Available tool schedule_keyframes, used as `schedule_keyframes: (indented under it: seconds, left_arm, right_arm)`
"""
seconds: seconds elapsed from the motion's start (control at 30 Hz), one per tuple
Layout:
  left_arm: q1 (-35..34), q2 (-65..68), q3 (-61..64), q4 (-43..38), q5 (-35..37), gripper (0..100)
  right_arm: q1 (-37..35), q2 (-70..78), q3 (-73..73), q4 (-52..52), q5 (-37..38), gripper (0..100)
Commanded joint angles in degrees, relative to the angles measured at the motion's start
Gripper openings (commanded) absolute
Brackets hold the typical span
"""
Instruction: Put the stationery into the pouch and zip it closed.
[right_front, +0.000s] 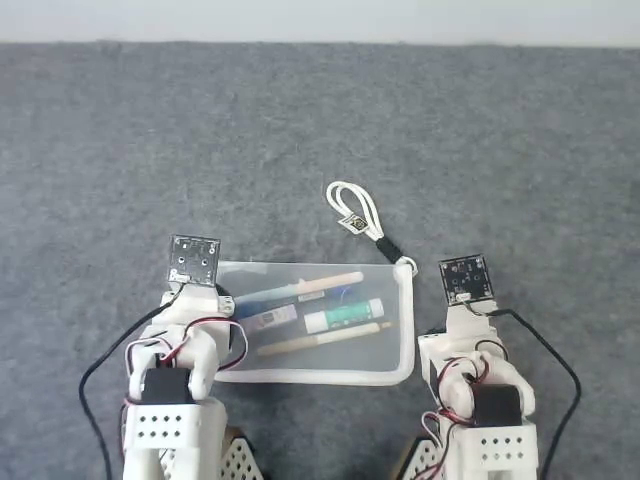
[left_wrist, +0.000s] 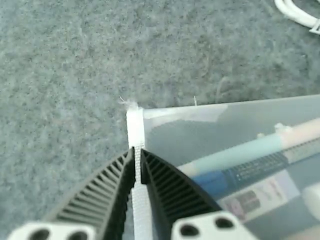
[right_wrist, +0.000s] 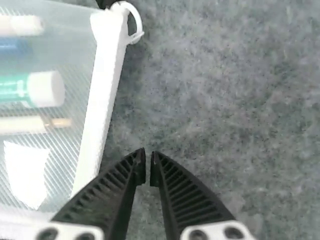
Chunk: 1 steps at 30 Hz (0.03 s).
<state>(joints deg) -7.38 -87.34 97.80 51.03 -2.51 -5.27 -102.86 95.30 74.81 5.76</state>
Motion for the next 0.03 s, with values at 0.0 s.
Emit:
schedule_keyframes:
  seconds: [0.0]
  left_arm:
    - [-0.2, -1.1, -0.9, -1.4, -0.4, 1]
  right_arm:
    - [0.6, -1.1, 1.2, 0.3, 0.7, 1.8]
